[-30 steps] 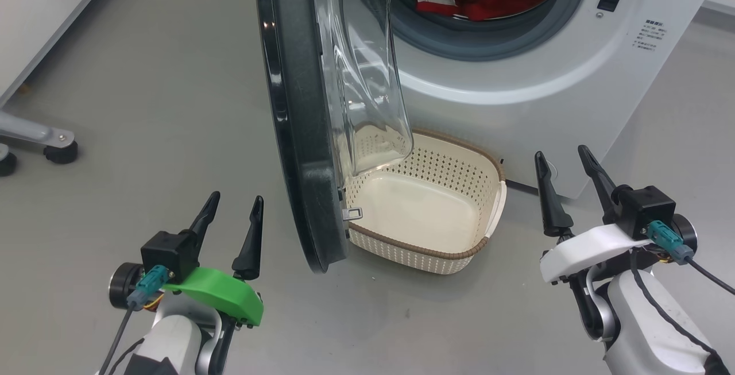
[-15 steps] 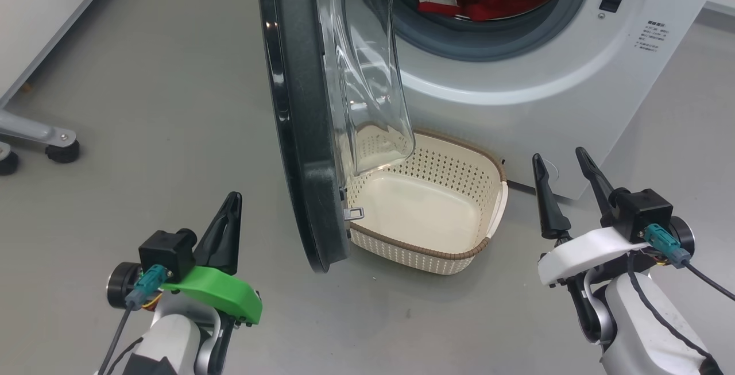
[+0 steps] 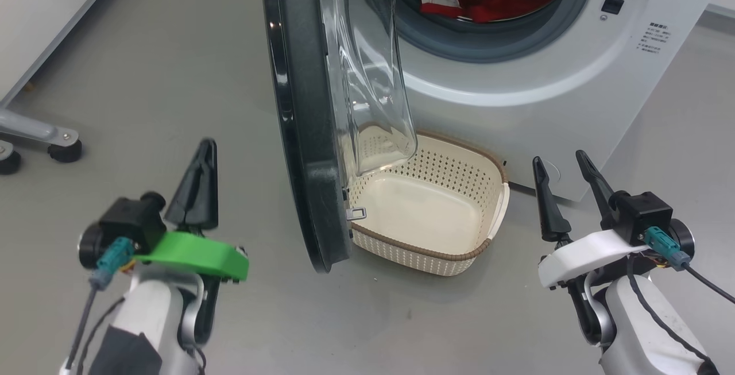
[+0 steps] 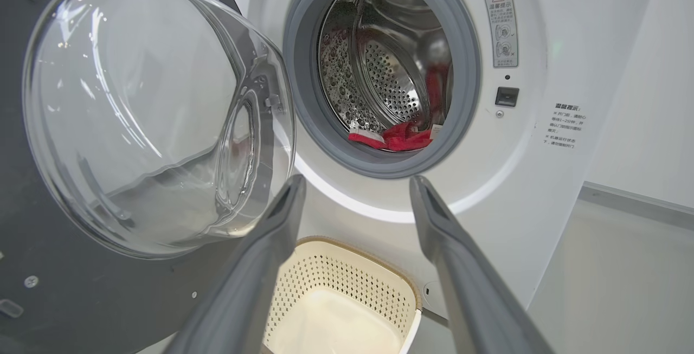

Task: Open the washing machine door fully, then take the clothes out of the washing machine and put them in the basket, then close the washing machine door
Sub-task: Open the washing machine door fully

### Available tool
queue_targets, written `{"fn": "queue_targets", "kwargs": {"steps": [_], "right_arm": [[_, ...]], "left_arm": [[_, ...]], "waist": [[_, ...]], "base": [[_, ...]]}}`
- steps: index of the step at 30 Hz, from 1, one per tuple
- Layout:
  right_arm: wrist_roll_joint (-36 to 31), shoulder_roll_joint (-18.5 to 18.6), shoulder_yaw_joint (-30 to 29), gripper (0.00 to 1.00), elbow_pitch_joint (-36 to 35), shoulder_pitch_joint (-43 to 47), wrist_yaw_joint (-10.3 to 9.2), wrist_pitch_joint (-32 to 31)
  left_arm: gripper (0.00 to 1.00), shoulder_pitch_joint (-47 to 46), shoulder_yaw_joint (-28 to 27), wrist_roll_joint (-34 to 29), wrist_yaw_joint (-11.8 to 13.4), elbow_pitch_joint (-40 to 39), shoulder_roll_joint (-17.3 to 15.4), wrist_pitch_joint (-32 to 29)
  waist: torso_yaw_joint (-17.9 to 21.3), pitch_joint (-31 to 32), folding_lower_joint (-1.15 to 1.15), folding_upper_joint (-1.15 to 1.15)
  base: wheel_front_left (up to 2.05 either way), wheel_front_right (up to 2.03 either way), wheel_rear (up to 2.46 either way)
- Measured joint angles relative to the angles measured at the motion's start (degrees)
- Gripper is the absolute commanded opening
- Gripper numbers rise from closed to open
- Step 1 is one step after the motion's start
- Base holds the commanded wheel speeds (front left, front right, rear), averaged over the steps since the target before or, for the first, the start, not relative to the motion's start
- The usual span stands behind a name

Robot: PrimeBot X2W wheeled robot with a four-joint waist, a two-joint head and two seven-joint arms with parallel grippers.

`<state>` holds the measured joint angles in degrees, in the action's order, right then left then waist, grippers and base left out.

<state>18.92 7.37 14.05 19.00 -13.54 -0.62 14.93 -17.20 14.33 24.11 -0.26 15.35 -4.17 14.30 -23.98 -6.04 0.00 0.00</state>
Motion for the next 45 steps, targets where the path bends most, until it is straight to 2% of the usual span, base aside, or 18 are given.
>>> {"fn": "queue_targets", "kwargs": {"steps": [6, 12, 18, 23, 30, 40, 45], "right_arm": [[-0.5, -0.3, -0.7, 1.00, 0.4, 0.1, 0.56, 0.0], [-1.0, -1.0, -1.1, 1.00, 0.5, 0.8, 1.14, 0.0], [-1.5, -1.6, -1.4, 1.00, 0.6, 1.1, 1.79, 0.0], [-1.9, -2.1, -1.5, 1.00, 1.0, 1.2, 2.55, 0.0], [-2.3, -2.3, -2.1, 1.00, 0.9, 1.4, 2.58, 0.0], [-3.5, -2.5, -3.1, 1.00, 0.9, 1.4, 3.08, 0.0], [-4.0, -2.7, -3.6, 1.00, 0.9, 1.4, 3.10, 0.0]], "left_arm": [[0.00, -4.3, -1.4, -2.5, 0.0, -9.8, -0.1, 0.2], [0.00, -5.9, -0.3, -5.3, -0.1, -18.6, 0.0, 0.4], [0.00, -6.3, 5.1, -5.8, -2.8, -23.6, 0.6, 0.5], [0.00, -5.1, 10.7, -5.7, -4.2, -23.9, 0.9, 0.4], [0.00, 0.9, 17.8, -4.2, -5.2, -22.3, 1.0, -3.9], [0.00, 7.2, 19.3, -3.6, -5.0, -17.8, 0.9, -7.7], [0.00, 8.6, 18.3, -3.5, -3.5, -16.2, 0.5, -7.9]], "waist": [[-0.2, 0.5, 0.00, 0.00], [-0.2, 1.1, 0.00, 0.00], [0.2, 1.4, 0.00, 0.00], [0.9, 1.7, 0.00, 0.00], [1.7, 1.5, 0.00, 0.00], [1.9, 0.3, 0.00, 0.00], [1.7, -0.1, 0.00, 0.00]], "base": [[0.00, 0.00, 0.00], [0.00, 0.00, 0.00], [0.00, 0.00, 0.00], [0.00, 0.00, 0.00], [0.00, 0.00, 0.00], [0.00, 0.00, 0.00], [0.00, 0.00, 0.00]]}}
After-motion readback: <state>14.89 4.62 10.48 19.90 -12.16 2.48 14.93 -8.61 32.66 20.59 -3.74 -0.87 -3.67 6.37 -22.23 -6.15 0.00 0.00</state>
